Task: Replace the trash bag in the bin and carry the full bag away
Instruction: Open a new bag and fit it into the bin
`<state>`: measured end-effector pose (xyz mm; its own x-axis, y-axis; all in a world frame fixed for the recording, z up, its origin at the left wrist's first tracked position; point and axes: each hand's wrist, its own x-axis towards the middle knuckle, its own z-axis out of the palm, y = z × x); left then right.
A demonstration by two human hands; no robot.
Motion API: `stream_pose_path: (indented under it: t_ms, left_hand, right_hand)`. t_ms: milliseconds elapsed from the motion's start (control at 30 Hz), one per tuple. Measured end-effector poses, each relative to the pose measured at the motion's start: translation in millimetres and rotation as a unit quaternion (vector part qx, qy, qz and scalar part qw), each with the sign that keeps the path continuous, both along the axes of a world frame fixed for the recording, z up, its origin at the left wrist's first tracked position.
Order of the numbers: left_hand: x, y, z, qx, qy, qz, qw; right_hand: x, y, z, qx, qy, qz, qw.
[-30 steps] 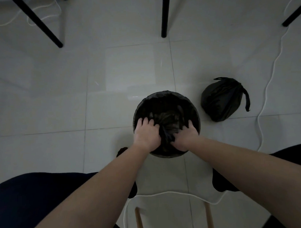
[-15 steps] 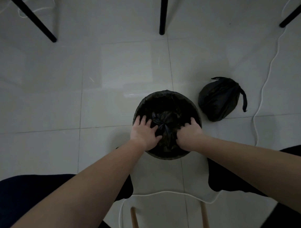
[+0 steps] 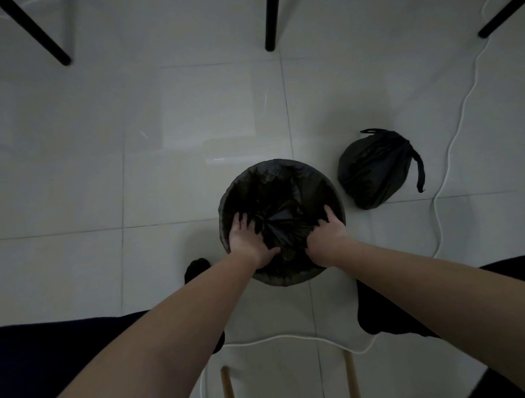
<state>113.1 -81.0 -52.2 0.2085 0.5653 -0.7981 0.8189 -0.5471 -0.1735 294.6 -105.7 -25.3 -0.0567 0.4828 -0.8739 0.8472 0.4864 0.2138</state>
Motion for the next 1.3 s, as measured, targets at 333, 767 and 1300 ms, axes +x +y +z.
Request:
stream_pose_path:
  t_ms: [333,767,1300]
  left_hand:
    - [-5,-11,48,0.012,-0.065,0.033,0.997]
    - [-10,-33,48,-0.041,-0.057,-0.014,0.997]
    - [-13,7,80,0.083,0.012,-0.136,0.987]
  right_hand:
    - [5,-12,25,0.035,0.096,-0.019,0.995]
    - [8,-13,43,0.121,0.175,0.039,0.976]
    - [-2,-1,54,0.016,-0.127,0.088,0.988]
